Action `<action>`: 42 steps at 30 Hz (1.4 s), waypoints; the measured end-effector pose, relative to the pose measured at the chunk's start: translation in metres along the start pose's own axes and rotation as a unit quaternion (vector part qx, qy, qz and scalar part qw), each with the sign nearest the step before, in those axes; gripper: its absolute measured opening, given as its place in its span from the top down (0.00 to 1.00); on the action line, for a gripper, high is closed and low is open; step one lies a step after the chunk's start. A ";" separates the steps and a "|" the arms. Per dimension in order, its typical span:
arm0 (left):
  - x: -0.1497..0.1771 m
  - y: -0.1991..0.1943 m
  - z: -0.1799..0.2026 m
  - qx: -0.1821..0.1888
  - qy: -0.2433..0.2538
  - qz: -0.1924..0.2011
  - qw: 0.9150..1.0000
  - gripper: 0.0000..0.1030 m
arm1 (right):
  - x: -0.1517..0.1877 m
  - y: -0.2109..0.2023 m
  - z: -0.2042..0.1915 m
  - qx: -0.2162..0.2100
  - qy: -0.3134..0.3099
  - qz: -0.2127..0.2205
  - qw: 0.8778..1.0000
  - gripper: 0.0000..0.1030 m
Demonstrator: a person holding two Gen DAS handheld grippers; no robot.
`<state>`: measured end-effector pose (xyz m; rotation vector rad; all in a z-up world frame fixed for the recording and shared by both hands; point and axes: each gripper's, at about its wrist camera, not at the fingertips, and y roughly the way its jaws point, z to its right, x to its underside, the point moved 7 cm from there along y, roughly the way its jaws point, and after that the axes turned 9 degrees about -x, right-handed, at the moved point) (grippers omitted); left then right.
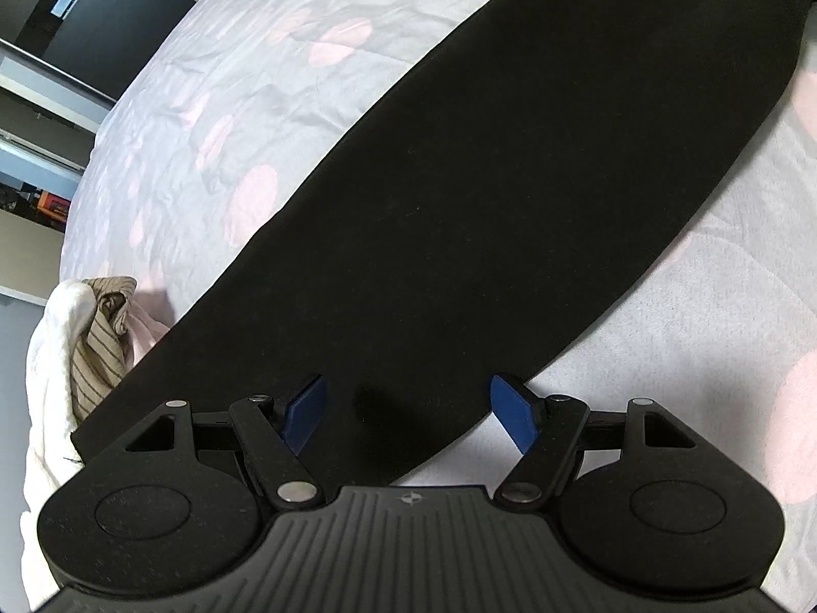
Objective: Fold clothes
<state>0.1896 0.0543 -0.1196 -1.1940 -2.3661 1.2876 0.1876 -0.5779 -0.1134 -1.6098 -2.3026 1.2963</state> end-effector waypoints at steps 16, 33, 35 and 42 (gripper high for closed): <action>0.003 -0.044 -0.009 -0.004 -0.013 0.076 0.997 0.31 | -0.009 -0.144 -0.058 -0.117 0.057 0.118 0.984 0.80; -0.017 -0.068 0.026 0.026 0.046 0.151 0.987 0.31 | -0.001 -0.158 0.053 0.082 0.071 0.050 0.993 0.56; -0.026 -0.082 0.038 0.031 0.054 0.167 0.984 0.32 | 0.000 -0.165 0.053 0.108 0.041 0.051 0.992 0.50; -0.069 -0.140 0.091 0.146 0.030 0.224 0.963 0.59 | 0.006 -0.198 0.037 0.157 -0.073 0.096 0.980 0.47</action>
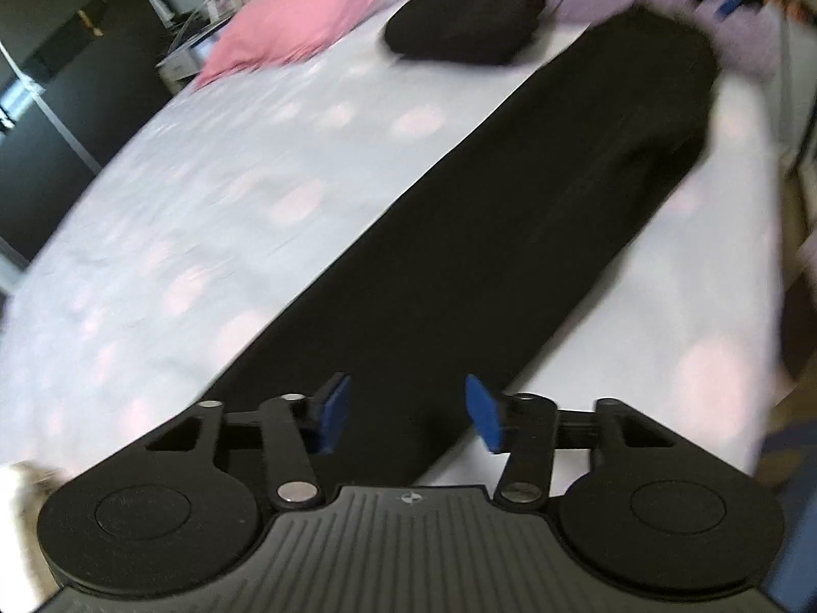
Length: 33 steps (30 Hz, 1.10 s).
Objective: Fold clothes
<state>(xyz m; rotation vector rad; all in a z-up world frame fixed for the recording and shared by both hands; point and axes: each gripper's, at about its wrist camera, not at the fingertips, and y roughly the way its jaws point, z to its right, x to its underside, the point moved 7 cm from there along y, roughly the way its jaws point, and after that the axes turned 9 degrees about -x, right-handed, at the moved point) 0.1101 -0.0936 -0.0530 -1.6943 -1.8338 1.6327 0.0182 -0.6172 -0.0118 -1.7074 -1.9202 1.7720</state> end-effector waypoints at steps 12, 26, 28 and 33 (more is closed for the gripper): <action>-0.041 0.016 0.120 0.092 -0.051 0.052 0.993 0.68 | 0.099 -0.013 -0.144 -0.237 -0.329 -0.064 0.912 0.47; -0.061 0.047 0.133 0.106 -0.108 0.077 0.986 0.68 | 0.213 -0.013 -0.208 -0.240 -0.589 -0.095 0.766 0.72; -0.067 0.048 0.134 0.109 -0.103 0.085 0.985 0.68 | 0.209 -0.009 -0.207 -0.243 -0.578 -0.100 0.772 0.82; -0.088 0.053 0.145 0.123 -0.101 0.105 0.982 0.68 | 0.182 -0.004 -0.203 -0.269 -0.510 -0.118 0.809 0.92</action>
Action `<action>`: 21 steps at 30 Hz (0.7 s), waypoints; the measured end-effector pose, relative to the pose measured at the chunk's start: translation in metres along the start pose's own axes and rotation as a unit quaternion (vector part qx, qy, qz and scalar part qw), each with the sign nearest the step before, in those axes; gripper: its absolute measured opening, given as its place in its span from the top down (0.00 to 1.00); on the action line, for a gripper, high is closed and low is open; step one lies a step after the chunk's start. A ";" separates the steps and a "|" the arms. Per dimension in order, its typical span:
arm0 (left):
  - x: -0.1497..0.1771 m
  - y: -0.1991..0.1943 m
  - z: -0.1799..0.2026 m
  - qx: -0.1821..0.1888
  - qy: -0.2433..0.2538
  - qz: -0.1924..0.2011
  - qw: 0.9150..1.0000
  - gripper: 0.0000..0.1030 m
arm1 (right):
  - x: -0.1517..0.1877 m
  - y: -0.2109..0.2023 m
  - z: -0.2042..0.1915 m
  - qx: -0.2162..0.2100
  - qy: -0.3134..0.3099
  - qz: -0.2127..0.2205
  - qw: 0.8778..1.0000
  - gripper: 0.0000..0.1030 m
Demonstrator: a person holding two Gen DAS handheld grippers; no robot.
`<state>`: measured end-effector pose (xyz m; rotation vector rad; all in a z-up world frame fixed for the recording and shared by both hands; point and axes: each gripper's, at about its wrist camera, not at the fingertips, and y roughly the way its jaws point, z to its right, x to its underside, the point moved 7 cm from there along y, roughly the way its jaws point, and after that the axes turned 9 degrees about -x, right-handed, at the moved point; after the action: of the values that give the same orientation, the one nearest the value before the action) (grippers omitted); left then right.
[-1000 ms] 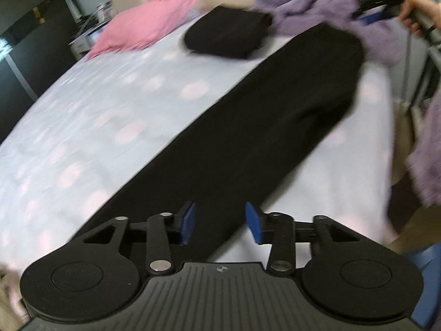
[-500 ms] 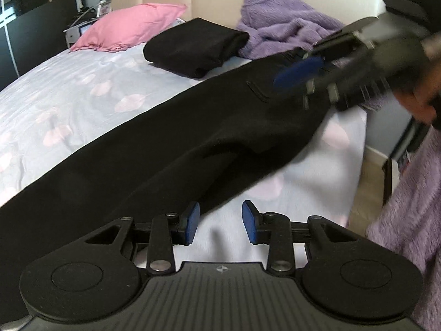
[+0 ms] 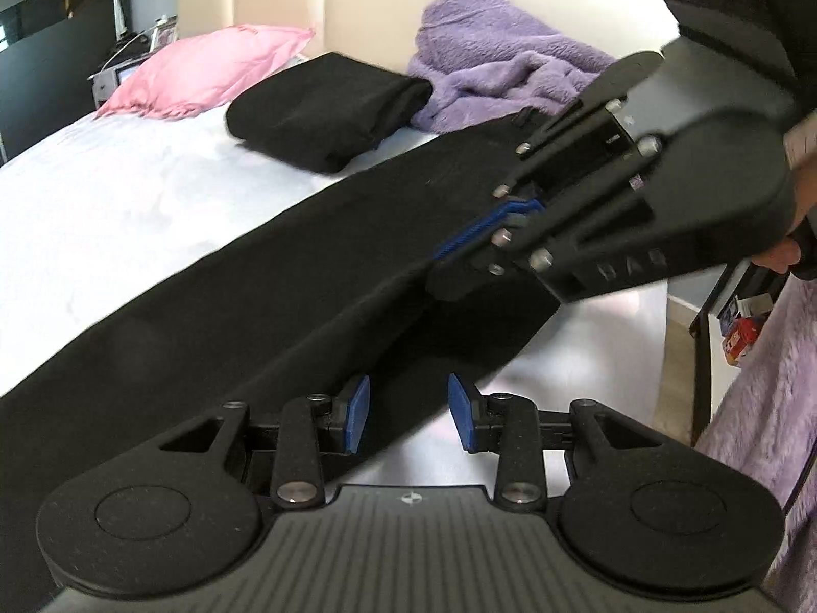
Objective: Fold clothes
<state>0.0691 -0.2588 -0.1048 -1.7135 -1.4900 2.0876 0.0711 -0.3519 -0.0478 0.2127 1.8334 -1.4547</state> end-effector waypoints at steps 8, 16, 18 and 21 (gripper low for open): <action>-0.019 0.023 0.013 0.033 -0.002 0.037 0.999 0.68 | -0.007 -0.013 0.008 -0.031 0.043 0.013 0.999 0.93; -0.016 0.028 0.017 0.047 -0.025 0.034 0.998 0.93 | -0.022 -0.027 0.032 -0.049 0.097 0.048 0.993 0.65; -0.013 0.022 0.019 0.040 -0.037 0.032 0.998 0.96 | -0.023 -0.037 0.046 -0.027 0.123 0.065 0.990 0.49; -0.011 0.013 0.032 0.039 -0.053 0.024 0.998 0.98 | -0.010 -0.030 0.067 0.015 0.166 0.036 0.985 0.49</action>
<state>0.0552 -0.2920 -0.1088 -1.6512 -1.3851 2.2607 0.0918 -0.4182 -0.0224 0.5609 2.0424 -1.4638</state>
